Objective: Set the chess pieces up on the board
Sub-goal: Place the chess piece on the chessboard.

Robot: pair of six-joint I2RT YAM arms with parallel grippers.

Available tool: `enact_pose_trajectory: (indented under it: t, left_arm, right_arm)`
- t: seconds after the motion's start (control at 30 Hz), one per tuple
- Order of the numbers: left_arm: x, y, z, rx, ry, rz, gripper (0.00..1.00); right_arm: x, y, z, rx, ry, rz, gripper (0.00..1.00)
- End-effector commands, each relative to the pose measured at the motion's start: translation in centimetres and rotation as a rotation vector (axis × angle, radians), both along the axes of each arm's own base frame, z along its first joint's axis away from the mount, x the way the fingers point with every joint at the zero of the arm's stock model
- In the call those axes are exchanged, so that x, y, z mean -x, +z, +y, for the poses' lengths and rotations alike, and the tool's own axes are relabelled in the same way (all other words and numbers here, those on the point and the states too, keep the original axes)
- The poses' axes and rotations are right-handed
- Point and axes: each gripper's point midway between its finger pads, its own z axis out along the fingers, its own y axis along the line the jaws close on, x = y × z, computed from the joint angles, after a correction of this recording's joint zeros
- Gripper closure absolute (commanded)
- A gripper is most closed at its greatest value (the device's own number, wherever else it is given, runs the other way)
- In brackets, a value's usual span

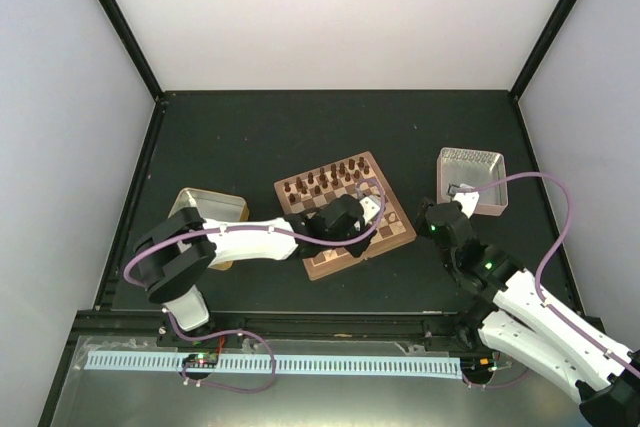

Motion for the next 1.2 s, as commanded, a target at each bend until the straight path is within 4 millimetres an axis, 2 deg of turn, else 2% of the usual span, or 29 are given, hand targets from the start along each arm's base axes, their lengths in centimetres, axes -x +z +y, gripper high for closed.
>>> enact_pose_trajectory:
  t: [0.0,0.17,0.33,0.5,0.73,0.9,1.17]
  left_arm:
    - [-0.1,-0.9,-0.2,-0.015,-0.002,-0.034,0.88]
    - [0.0,-1.7,0.2,-0.031,0.002,-0.027,0.87]
    - [0.1,-2.4,0.5,-0.042,0.003,-0.021,0.8]
    - [0.3,-1.9,0.4,-0.023,-0.004,-0.019,0.75]
    - [-0.2,-0.4,0.2,-0.003,0.005,-0.055,0.76]
    - [-0.4,-0.2,0.3,-0.004,0.011,-0.069,0.82]
    - [-0.6,-0.1,0.1,-0.005,0.013,-0.076,0.8]
  right_arm:
    - [-0.4,0.3,-0.3,-0.005,-0.02,-0.027,0.43]
    - [-0.4,0.3,-0.3,-0.004,-0.021,-0.026,0.43]
    - [-0.5,0.4,-0.2,-0.003,-0.014,-0.027,0.42]
    - [-0.5,0.4,0.0,-0.013,-0.01,-0.023,0.43]
    - [-0.5,0.4,0.1,-0.02,-0.002,-0.022,0.43]
    - [-0.5,0.3,0.2,-0.022,0.003,-0.018,0.43]
    - [-0.4,0.2,0.3,-0.021,0.006,-0.015,0.43]
